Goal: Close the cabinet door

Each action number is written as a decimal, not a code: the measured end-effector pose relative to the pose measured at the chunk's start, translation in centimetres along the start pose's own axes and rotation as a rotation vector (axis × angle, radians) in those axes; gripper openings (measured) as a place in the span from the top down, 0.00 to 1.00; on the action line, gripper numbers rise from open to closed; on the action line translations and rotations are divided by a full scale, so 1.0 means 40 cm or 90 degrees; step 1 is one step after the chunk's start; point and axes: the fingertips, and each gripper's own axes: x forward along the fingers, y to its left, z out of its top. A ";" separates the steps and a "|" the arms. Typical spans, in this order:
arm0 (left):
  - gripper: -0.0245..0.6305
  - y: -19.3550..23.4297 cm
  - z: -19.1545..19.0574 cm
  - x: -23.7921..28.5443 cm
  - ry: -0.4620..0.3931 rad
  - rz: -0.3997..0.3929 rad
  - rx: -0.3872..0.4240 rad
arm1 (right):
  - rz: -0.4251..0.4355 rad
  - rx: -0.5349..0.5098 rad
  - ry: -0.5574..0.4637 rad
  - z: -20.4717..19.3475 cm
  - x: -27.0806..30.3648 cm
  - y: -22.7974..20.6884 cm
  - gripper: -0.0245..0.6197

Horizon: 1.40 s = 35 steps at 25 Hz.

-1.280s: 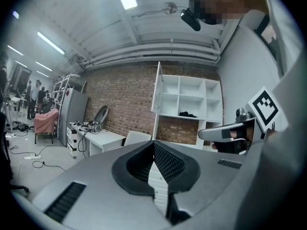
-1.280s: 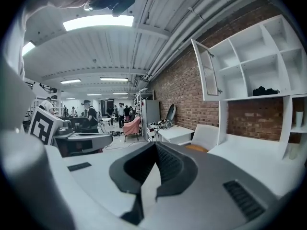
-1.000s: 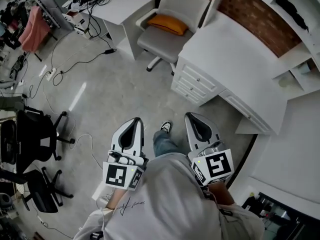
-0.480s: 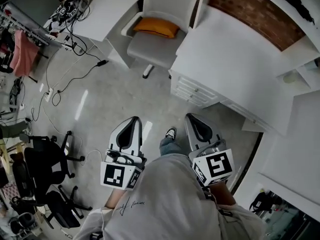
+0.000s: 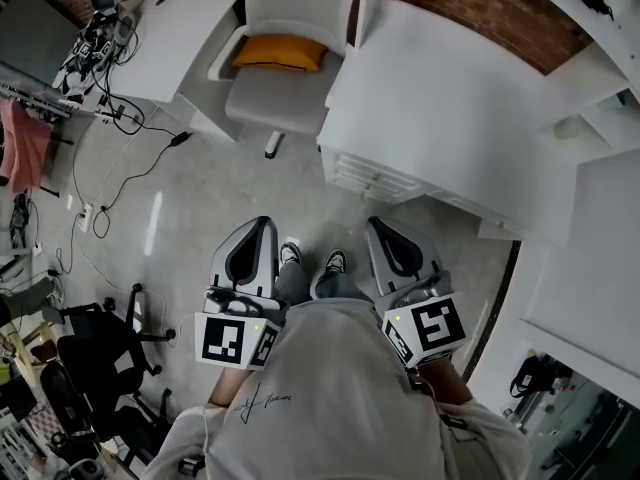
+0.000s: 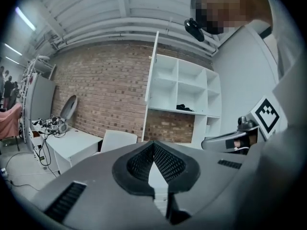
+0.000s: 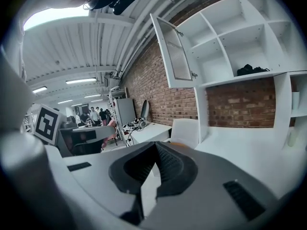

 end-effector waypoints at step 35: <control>0.94 0.259 0.194 0.428 -0.051 -0.320 0.032 | -0.271 0.003 -0.097 0.271 0.364 0.008 0.92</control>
